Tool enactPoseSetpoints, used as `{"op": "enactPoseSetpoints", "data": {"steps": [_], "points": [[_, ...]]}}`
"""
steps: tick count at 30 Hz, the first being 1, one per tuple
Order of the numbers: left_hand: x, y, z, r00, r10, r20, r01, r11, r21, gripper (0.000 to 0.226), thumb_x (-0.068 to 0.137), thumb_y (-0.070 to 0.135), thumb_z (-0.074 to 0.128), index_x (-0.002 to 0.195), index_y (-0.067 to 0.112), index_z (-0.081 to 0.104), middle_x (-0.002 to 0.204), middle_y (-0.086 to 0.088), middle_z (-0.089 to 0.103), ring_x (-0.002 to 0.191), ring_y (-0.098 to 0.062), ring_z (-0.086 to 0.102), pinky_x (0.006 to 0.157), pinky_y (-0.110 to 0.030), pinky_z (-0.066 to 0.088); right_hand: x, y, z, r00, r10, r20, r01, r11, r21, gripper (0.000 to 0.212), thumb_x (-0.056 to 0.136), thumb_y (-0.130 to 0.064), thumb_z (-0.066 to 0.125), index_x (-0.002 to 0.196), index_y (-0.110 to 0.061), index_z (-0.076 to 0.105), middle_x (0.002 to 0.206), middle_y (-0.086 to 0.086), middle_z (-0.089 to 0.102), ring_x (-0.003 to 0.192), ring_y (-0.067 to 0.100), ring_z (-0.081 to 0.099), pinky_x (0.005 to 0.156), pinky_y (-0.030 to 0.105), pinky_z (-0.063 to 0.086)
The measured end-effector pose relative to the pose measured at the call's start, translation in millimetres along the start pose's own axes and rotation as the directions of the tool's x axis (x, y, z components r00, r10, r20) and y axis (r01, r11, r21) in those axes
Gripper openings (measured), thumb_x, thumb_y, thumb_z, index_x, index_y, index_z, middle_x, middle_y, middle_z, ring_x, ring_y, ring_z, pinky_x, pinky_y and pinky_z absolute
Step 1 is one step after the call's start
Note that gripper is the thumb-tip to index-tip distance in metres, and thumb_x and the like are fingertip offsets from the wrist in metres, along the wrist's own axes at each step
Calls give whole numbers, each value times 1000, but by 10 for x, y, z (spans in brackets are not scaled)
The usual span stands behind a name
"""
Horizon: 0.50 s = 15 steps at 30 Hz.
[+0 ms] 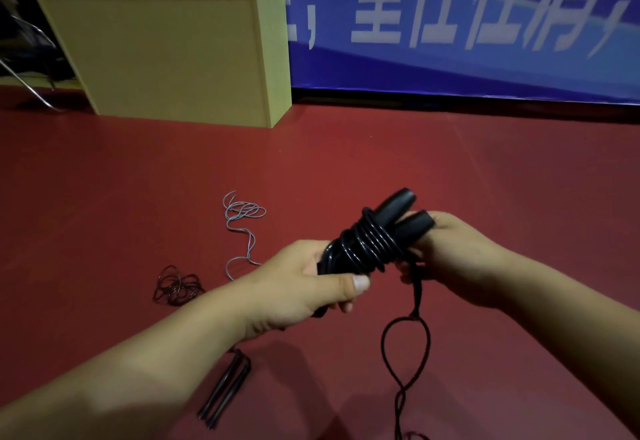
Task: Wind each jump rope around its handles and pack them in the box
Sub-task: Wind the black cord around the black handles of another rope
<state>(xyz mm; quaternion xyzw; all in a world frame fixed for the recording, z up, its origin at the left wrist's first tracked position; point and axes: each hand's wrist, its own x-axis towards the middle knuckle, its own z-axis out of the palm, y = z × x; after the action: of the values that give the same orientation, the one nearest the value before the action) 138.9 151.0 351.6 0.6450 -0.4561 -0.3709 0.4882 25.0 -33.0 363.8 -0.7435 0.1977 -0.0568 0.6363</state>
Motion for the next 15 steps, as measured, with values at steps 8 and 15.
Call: {"op": "enactPoseSetpoints", "data": {"steps": [8, 15], "points": [[57, -34, -38, 930, -120, -346, 126, 992, -6, 13, 92, 12, 64, 81, 17, 60, 67, 4, 57, 55, -12, 59, 52, -14, 42, 18, 28, 7, 998, 48, 37, -44, 994, -102, 10, 95, -20, 61, 92, -10, 63, 68, 0, 52, 57, 14, 44, 54, 27, 39], [99, -193, -103, 857, -179, -483, 295, 939, 176, 16, 89, 21, 66, 76, 18, 59, 67, 4, 62, 53, -12, 66, 68, -29, 48, -8, 47, -51, 1000, 1, -21, -14, 761, -649, 12, 91, -34, 65, 92, -23, 63, 67, -1, 64, 54, 10, 60, 56, 29, 47]]}}
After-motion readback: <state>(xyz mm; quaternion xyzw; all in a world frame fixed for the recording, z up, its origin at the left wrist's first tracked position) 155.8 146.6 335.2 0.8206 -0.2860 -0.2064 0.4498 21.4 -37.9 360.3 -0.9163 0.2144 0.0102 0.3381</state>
